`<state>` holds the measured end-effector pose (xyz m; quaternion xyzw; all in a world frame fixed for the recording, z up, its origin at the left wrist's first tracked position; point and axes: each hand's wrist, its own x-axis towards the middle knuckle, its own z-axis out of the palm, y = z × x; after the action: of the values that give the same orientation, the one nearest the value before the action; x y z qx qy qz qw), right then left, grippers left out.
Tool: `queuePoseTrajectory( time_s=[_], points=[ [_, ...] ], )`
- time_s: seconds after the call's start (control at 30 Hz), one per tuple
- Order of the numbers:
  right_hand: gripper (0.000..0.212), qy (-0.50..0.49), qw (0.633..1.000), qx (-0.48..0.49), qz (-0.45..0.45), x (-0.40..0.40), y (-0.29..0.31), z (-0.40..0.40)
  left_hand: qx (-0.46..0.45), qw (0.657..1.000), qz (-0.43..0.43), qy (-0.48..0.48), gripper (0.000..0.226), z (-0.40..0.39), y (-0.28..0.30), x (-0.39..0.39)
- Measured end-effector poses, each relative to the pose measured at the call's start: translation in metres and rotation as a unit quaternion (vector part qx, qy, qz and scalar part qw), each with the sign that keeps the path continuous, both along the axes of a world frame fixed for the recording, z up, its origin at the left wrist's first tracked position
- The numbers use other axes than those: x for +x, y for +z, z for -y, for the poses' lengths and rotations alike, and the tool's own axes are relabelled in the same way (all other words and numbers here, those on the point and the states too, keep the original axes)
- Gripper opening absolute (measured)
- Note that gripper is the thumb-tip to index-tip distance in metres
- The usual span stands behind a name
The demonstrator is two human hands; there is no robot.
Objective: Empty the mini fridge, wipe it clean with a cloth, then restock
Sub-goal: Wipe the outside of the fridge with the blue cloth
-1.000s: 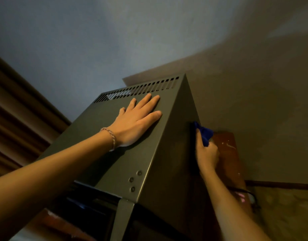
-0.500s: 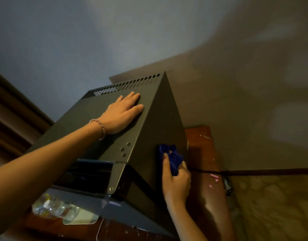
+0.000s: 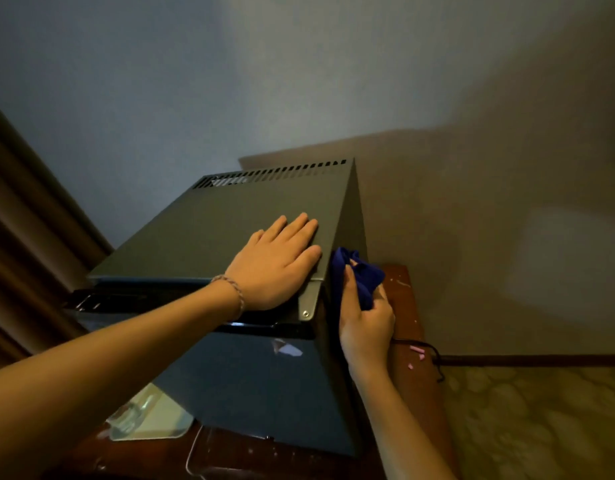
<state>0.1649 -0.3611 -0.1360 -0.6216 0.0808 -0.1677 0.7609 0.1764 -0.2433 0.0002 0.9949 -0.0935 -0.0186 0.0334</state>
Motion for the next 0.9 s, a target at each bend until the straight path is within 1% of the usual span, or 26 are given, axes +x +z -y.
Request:
queuePoseTrajectory(
  time_s=[0.1, 0.17, 0.2, 0.3, 0.43, 0.47, 0.53, 0.63, 0.77, 0.9],
  points=[
    [0.052, 0.01, 0.999, 0.005, -0.032, -0.011, 0.006, 0.003, -0.002, 1.0, 0.01, -0.007, 0.057, 0.002, 0.0, 0.001],
    [0.049, 0.012, 0.999, 0.006, -0.047, -0.019, 0.007, 0.002, -0.005, 1.0, 0.017, -0.011, 0.057, 0.002, 0.0, 0.0],
    [0.05, 0.014, 0.999, 0.005, -0.049, -0.024, 0.009, 0.001, -0.006, 1.0, 0.02, -0.011, 0.057, 0.003, 0.0, -0.001],
    [0.064, 0.006, 0.999, -0.004, -0.038, -0.031, 0.014, -0.001, -0.005, 1.0, 0.025, -0.014, 0.057, 0.003, 0.001, -0.002],
    [0.061, 0.019, 0.999, -0.009, -0.032, -0.03, 0.019, -0.002, -0.003, 1.0, 0.016, -0.013, 0.057, 0.004, 0.003, -0.002],
    [0.063, 0.022, 0.999, -0.01, -0.033, -0.026, 0.02, -0.002, -0.003, 1.0, 0.011, -0.011, 0.057, 0.005, 0.004, -0.001],
    [0.067, 0.016, 0.999, -0.014, -0.04, -0.014, 0.021, -0.001, 0.0, 1.0, 0.0, -0.005, 0.057, 0.005, 0.004, 0.002],
    [0.064, 0.007, 0.998, -0.031, -0.045, 0.015, 0.025, 0.002, -0.022, 1.0, -0.019, 0.011, 0.058, 0.011, 0.007, 0.016],
    [0.073, 0.022, 0.997, -0.052, -0.059, 0.06, 0.028, 0.011, -0.024, 0.998, -0.04, 0.028, 0.057, 0.031, 0.013, 0.057],
    [0.066, 0.052, 0.995, -0.056, -0.07, 0.108, 0.025, 0.017, -0.001, 0.997, -0.062, 0.051, 0.058, 0.037, 0.014, 0.096]
  ],
)
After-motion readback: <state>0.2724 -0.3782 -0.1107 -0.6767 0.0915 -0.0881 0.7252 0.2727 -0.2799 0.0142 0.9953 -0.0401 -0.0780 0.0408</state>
